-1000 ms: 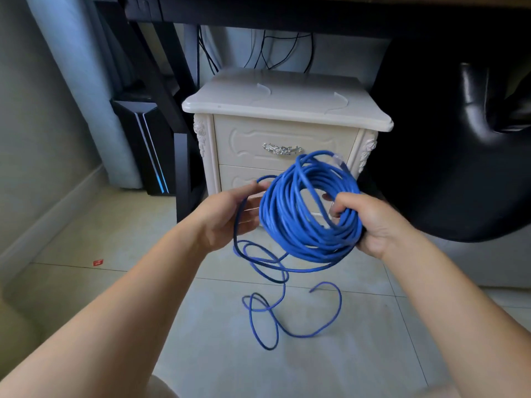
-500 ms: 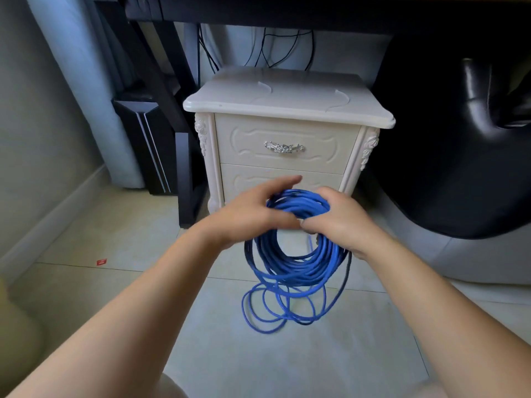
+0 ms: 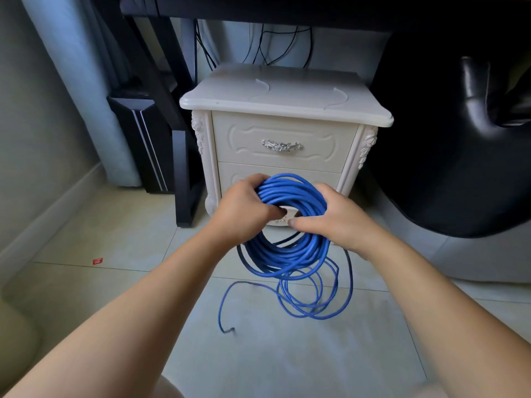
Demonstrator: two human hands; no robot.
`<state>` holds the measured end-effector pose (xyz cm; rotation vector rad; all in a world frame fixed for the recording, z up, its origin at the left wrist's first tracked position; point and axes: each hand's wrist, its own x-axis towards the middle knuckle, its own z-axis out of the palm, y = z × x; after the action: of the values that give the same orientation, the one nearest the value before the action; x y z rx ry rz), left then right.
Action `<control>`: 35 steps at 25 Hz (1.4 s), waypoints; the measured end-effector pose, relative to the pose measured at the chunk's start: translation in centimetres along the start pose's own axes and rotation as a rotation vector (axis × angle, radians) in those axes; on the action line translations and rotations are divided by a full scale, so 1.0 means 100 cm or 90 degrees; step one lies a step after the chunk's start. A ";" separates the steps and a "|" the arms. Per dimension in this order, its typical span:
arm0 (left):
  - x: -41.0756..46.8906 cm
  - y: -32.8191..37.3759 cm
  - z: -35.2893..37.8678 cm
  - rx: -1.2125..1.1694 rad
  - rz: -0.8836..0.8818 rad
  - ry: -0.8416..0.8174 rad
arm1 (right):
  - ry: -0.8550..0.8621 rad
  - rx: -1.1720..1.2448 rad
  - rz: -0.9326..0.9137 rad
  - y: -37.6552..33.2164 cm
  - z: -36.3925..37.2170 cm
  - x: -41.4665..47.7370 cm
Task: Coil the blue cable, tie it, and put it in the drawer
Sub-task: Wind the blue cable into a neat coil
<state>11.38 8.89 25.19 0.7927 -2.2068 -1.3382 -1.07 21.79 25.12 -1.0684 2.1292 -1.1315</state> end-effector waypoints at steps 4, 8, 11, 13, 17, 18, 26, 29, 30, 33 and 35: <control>0.001 0.000 -0.003 -0.135 -0.069 0.064 | 0.008 0.150 0.019 0.006 0.005 -0.003; 0.002 0.002 -0.003 -0.281 -0.124 0.147 | 0.052 0.328 0.014 0.006 0.018 0.000; 0.001 0.004 0.000 -0.351 -0.152 0.219 | 0.056 0.427 0.022 0.002 0.030 -0.001; -0.001 0.007 0.003 -0.400 -0.168 0.253 | 0.044 0.459 0.036 0.000 0.038 -0.002; -0.007 0.010 0.008 -0.423 -0.181 0.229 | 0.106 0.514 0.061 -0.003 0.044 -0.002; -0.008 0.008 0.009 -0.423 -0.181 0.208 | 0.135 0.516 0.067 -0.004 0.042 -0.001; -0.004 0.001 -0.003 -0.336 -0.150 -0.038 | 0.268 0.352 0.019 -0.004 0.014 0.007; -0.001 -0.001 -0.011 -0.218 -0.014 -0.044 | 0.248 0.171 -0.017 -0.008 0.004 0.003; -0.002 0.001 -0.014 -0.131 0.033 -0.043 | 0.244 0.106 -0.024 -0.009 0.002 0.003; -0.007 0.005 -0.015 0.049 0.155 -0.064 | 0.204 -0.095 -0.043 -0.014 0.001 0.002; -0.008 0.005 -0.015 -0.033 0.154 -0.163 | 0.163 -0.140 -0.057 -0.017 0.001 0.001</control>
<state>12.80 8.67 26.26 0.3358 -2.3604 -1.4322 -0.38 21.10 26.49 -1.1791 2.4756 -1.1464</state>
